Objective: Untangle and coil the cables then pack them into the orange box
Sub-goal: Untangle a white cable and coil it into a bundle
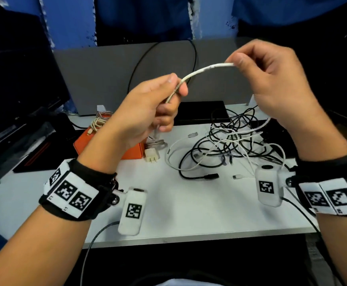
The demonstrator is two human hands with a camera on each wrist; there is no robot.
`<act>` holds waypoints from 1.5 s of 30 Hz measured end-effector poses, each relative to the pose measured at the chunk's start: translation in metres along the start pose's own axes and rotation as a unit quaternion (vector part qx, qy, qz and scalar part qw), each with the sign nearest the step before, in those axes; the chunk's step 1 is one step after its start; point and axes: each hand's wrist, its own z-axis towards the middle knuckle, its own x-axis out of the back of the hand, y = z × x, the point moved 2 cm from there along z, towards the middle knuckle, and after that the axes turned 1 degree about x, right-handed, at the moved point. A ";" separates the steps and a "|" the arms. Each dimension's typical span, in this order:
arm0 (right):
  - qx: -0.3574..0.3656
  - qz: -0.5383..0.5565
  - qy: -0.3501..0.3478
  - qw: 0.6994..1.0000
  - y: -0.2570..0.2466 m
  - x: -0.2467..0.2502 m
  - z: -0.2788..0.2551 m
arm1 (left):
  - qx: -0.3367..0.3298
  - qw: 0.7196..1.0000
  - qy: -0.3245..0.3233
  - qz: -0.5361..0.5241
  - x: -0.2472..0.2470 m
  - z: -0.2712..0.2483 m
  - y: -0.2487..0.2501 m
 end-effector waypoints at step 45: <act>0.018 0.113 -0.175 0.978 -0.032 -0.022 -0.022 | -0.025 0.969 -0.142 -0.200 -0.016 -0.018 0.004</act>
